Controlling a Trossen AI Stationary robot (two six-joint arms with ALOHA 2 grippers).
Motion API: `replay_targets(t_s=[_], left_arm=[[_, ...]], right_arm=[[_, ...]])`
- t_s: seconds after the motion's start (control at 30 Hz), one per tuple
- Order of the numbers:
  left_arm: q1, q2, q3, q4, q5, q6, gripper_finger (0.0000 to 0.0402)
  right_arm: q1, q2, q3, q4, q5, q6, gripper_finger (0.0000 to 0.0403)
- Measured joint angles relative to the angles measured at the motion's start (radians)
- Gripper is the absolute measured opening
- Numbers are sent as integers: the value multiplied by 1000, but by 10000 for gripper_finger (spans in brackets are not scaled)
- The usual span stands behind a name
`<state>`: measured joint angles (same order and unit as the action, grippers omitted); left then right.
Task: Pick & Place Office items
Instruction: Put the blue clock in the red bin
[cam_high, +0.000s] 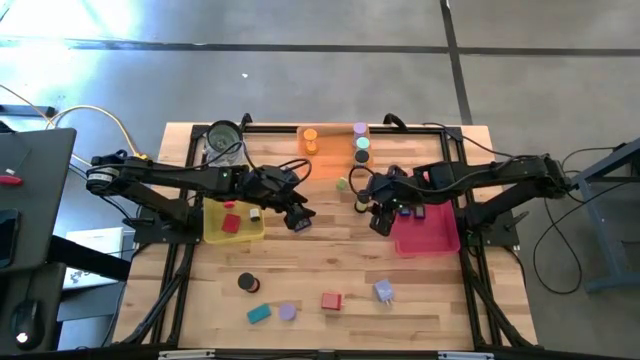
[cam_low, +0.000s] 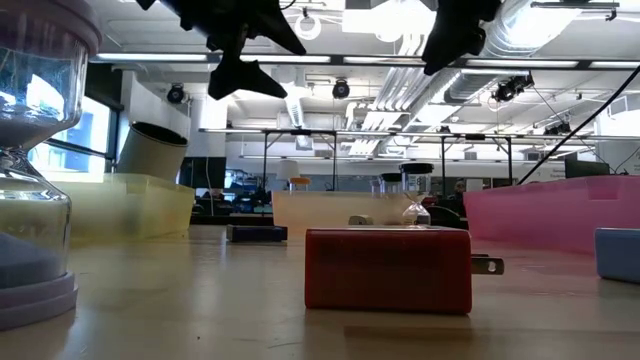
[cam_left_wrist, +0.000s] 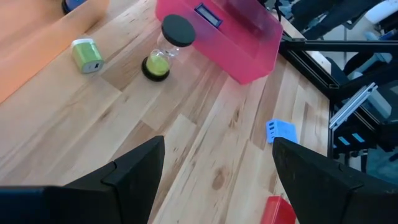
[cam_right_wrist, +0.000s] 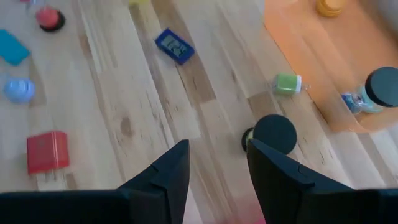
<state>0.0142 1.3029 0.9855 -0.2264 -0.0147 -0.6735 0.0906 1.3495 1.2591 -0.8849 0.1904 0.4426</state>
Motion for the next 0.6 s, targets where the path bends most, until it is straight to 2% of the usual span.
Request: replay_targets(t_s=[0.17,0.33,0.6], left_arm=[[0,0,0,4,0,0,291],[3,0,0,19,0,0,291],[4,0,0,58,-1,0,291]], right_arm=[[-6,0,0,-2,142,83,148],[-5,0,0,-5,155,62,148],[-7,0,0,-21,286,86,148]])
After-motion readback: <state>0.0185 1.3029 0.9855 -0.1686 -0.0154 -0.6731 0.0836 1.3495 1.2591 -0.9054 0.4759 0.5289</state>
